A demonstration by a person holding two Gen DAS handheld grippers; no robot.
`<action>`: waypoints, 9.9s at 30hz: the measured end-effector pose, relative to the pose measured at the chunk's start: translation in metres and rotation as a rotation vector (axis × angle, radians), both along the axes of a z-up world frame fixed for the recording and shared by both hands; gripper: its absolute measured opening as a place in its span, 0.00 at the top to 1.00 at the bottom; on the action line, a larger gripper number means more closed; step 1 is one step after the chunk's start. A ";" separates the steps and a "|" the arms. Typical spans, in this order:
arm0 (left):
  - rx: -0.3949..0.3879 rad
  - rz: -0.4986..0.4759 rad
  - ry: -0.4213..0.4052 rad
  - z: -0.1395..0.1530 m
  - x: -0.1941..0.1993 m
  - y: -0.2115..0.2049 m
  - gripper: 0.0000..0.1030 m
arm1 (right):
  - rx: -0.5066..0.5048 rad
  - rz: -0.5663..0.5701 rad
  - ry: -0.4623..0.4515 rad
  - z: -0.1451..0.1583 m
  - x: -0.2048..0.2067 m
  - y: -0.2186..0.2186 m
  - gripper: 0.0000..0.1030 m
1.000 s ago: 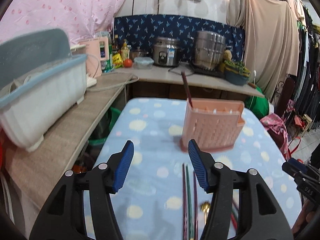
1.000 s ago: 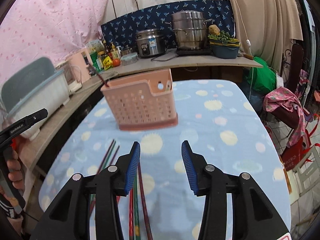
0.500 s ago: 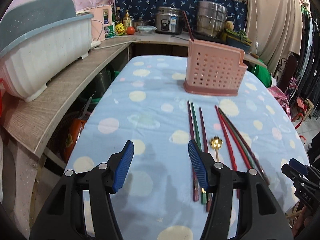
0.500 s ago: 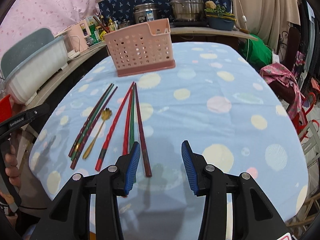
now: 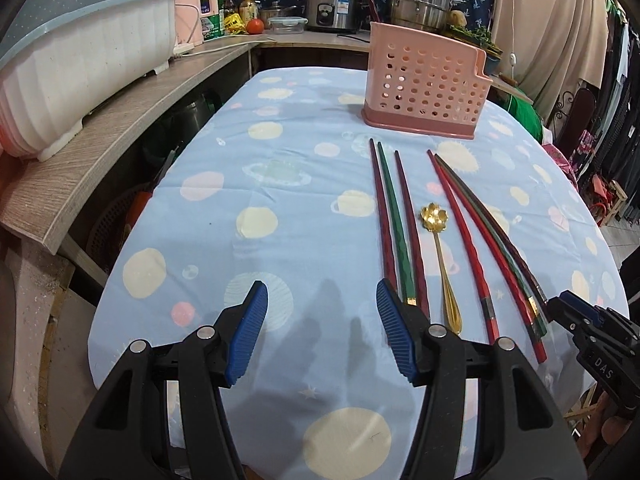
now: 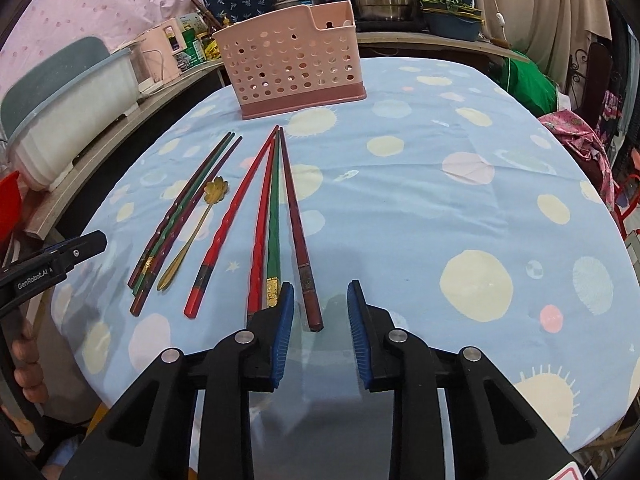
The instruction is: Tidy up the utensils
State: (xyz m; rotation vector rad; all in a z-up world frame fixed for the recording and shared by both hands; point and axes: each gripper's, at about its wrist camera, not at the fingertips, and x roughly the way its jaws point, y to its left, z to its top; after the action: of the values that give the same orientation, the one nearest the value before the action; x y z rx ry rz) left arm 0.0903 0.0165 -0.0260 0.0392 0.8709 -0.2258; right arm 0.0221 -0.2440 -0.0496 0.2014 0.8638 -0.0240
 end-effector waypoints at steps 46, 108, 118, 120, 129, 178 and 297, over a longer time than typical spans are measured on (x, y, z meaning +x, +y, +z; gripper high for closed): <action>0.043 -0.038 0.053 -0.031 0.005 -0.030 0.73 | -0.018 -0.032 -0.006 -0.006 0.000 -0.004 0.93; -0.138 0.004 -0.230 0.180 0.088 0.009 0.93 | 0.089 -0.071 -0.386 0.201 0.062 -0.087 0.93; -0.180 -0.042 -0.365 0.255 0.113 -0.016 0.93 | 0.080 -0.040 -0.513 0.259 0.102 -0.082 0.93; -0.197 -0.047 -0.406 0.273 0.118 -0.024 0.93 | 0.093 -0.033 -0.538 0.272 0.114 -0.082 0.93; -0.258 -0.046 -0.557 0.323 0.149 -0.055 0.93 | 0.127 -0.058 -0.644 0.312 0.167 -0.082 0.93; -0.119 -0.076 -0.405 0.204 0.166 -0.087 0.51 | 0.157 -0.034 -0.412 0.209 0.185 -0.074 0.57; 0.008 -0.087 0.074 -0.023 0.003 -0.037 0.93 | 0.009 0.065 -0.018 0.004 0.005 0.017 0.93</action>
State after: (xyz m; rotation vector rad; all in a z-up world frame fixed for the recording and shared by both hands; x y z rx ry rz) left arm 0.0929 -0.0203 -0.0486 0.0765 0.9451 -0.3065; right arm 0.0267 -0.2265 -0.0459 0.1813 0.8519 0.0421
